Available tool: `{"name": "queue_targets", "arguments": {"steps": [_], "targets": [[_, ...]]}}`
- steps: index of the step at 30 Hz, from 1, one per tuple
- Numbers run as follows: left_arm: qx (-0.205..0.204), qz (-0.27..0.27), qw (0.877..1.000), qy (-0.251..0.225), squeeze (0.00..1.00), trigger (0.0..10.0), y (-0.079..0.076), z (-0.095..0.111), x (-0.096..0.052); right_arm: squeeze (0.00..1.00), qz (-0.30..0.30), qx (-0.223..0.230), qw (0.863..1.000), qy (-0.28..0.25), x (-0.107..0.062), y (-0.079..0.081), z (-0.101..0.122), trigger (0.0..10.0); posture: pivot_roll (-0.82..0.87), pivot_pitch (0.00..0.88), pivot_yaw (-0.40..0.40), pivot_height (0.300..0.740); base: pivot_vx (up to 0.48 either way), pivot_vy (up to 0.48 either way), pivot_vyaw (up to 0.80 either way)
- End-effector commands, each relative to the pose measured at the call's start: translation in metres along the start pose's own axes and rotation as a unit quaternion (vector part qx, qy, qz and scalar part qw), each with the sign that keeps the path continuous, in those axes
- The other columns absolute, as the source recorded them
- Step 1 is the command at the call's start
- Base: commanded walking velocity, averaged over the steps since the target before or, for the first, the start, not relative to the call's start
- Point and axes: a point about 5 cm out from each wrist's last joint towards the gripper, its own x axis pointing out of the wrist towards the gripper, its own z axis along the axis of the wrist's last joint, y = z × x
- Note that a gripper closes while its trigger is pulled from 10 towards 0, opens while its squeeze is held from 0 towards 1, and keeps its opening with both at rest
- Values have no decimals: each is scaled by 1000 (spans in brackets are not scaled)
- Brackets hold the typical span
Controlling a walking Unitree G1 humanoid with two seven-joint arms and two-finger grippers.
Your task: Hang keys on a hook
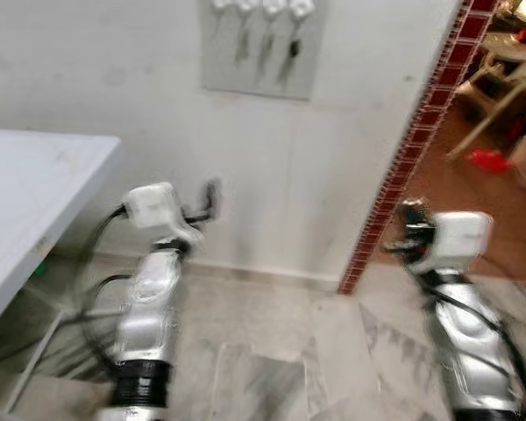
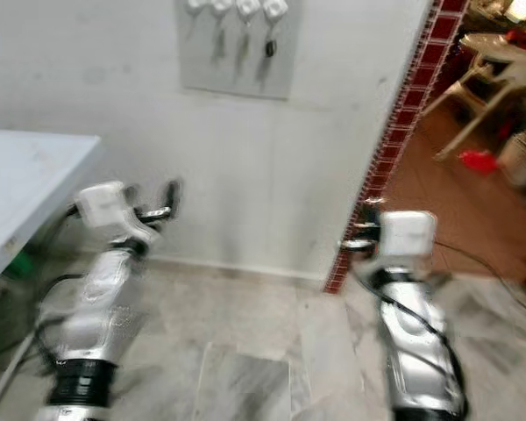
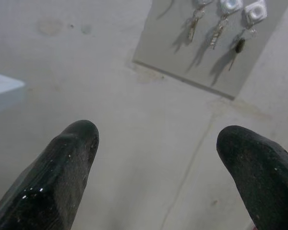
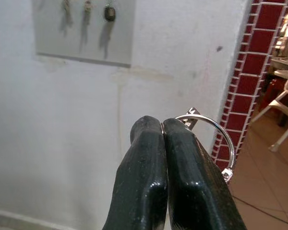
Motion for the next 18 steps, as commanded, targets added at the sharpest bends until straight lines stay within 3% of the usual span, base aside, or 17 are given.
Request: {"name": "queue_targets", "arguments": {"steps": [1, 18], "targets": [[-4, -21, 1000, -2, 0, 10000, -14, 1, 1, 0, -18, -6, 1000, 0, -2, -11, 1, 10000, -53, 0, -49, 740, 480, 0, 0], [-6, -19, 1000, -4, 0, 10000, -14, 3, 3, 0, -15, -4, 1000, -2, 0, -11, 2, 10000, -47, 0, -55, 740, 480, 0, 0]]}}
